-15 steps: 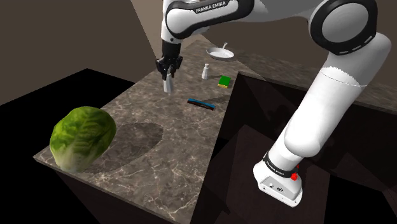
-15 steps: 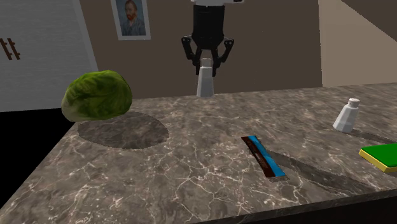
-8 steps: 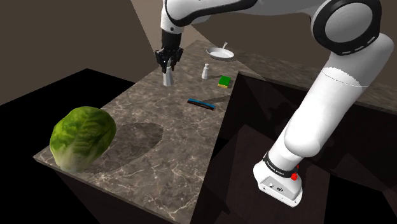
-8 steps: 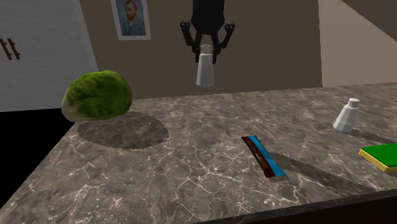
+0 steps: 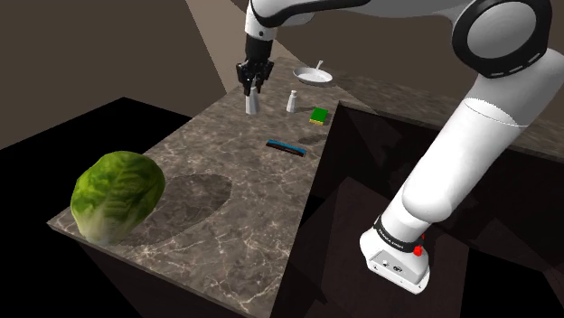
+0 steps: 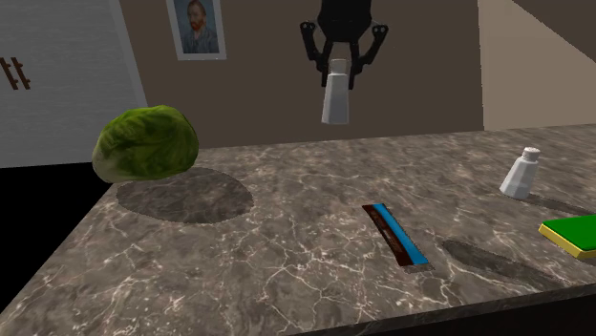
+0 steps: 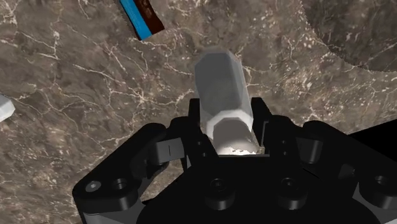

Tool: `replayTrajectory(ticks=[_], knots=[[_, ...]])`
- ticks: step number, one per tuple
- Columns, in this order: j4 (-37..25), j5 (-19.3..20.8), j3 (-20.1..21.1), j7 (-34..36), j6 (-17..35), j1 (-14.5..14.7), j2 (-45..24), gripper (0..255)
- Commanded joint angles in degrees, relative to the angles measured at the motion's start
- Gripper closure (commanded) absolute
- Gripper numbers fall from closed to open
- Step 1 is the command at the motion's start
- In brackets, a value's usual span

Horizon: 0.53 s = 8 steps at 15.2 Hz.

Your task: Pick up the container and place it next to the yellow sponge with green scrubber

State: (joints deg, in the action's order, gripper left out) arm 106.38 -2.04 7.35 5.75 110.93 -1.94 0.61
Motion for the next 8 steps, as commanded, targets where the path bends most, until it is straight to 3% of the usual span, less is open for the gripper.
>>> replayTrajectory(ticks=[1, 8], knots=[[0.95, -0.37, -1.33, -2.81, -0.19, -1.3, 1.04, 255], [2.85, -1.11, -6.36, -12.55, -0.47, -5.78, 2.79, 255]])
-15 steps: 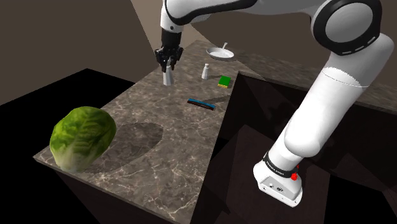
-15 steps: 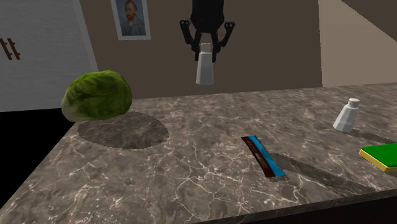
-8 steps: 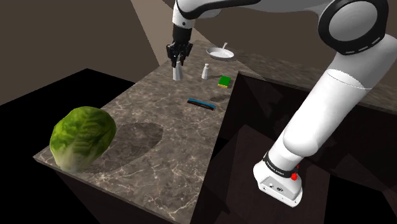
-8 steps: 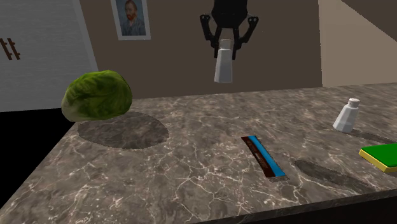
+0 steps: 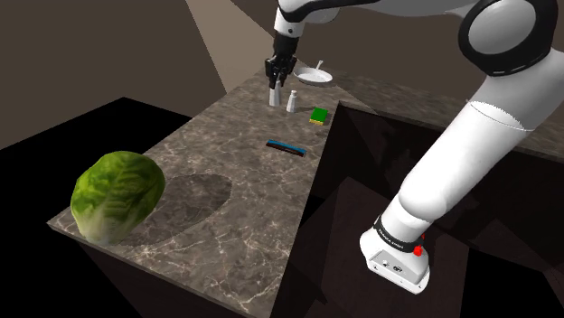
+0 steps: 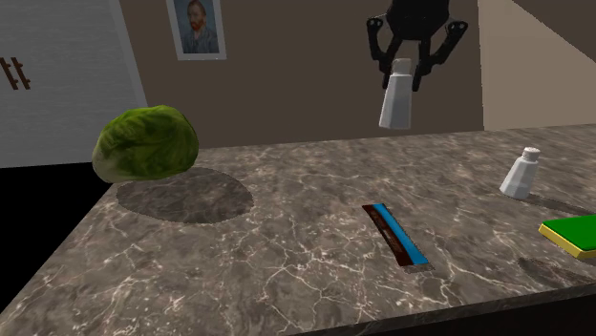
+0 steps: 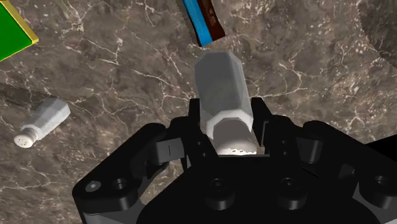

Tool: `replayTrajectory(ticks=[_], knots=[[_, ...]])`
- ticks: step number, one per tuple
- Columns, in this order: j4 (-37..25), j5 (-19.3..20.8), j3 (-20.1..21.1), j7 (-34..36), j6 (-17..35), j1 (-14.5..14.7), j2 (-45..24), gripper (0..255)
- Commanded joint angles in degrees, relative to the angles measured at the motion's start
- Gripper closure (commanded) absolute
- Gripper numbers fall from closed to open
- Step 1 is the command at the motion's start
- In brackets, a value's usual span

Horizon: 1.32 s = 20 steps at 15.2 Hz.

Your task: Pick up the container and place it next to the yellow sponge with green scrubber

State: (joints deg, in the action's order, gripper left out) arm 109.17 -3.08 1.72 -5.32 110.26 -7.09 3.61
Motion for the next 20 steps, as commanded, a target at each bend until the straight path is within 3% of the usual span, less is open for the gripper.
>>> replayTrajectory(ticks=[1, 10, 17, 20], knots=[[0.06, -0.14, -1.46, -2.87, 0.1, -1.27, -0.19, 255], [-2.89, -0.92, -7.9, -15.28, -1.32, -7.06, -2.47, 255], [-9.68, -2.49, -12.84, -25.54, -3.56, -12.15, -7.86, 255], [-7.55, -2.58, -12.79, -25.73, -1.29, -12.16, -8.0, 255]])
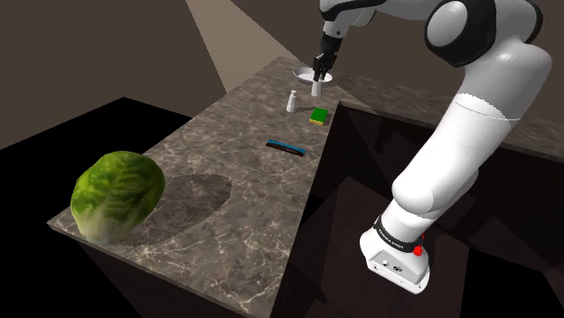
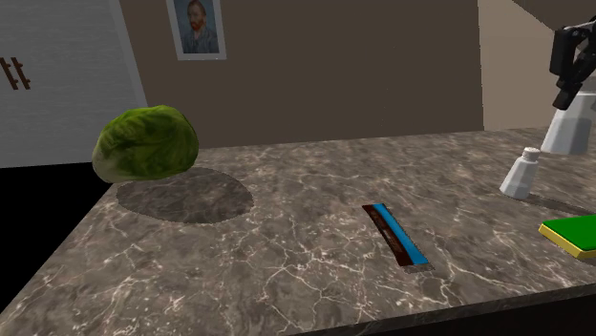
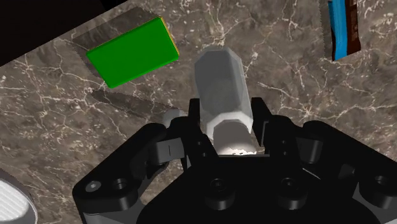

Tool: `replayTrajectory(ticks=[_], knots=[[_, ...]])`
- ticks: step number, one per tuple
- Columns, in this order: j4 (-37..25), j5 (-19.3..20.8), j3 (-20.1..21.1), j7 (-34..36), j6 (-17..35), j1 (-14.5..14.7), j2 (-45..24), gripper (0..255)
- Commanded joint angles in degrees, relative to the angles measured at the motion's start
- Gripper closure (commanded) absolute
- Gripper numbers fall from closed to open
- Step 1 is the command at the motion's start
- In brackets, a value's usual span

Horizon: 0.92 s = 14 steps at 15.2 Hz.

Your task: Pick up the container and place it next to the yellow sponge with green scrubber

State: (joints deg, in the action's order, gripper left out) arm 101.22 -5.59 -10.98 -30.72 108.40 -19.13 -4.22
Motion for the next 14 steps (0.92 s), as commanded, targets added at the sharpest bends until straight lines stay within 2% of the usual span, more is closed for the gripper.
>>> replayTrajectory(ticks=[1, 14], knots=[[1.09, -0.11, -0.08, -0.4, 1.32, -0.11, -0.24, 255], [8.65, -0.98, 0.03, -1.51, 10.83, -0.11, -2.27, 255]])
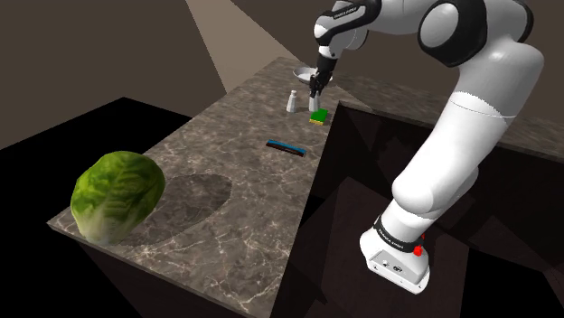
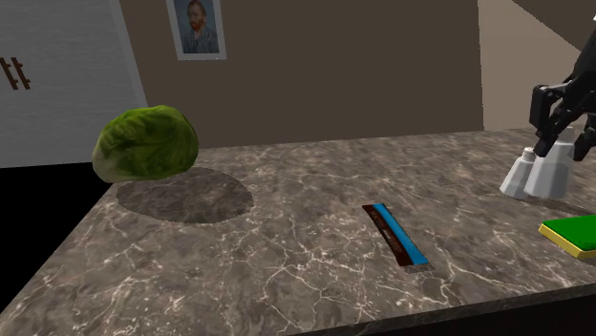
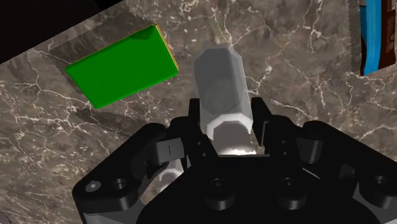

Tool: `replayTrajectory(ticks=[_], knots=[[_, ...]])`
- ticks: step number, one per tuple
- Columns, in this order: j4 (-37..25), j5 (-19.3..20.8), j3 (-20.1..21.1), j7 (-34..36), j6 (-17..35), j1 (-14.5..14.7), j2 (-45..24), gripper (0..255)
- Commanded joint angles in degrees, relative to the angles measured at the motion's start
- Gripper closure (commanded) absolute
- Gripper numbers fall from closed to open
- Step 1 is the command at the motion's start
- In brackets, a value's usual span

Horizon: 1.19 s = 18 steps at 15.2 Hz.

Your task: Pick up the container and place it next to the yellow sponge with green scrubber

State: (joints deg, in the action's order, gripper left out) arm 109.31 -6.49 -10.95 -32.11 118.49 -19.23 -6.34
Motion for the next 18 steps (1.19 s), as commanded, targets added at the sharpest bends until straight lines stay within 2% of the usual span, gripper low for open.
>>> replayTrajectory(ticks=[1, 15, 18], knots=[[1.05, -0.18, 0.01, -0.22, 1.46, -0.02, -0.39, 255], [6.59, -2.05, 0.37, -2.04, 11.4, -0.2, -4.98, 255], [6.59, -2.05, 0.37, -2.03, 11.4, -0.2, -4.98, 255]])
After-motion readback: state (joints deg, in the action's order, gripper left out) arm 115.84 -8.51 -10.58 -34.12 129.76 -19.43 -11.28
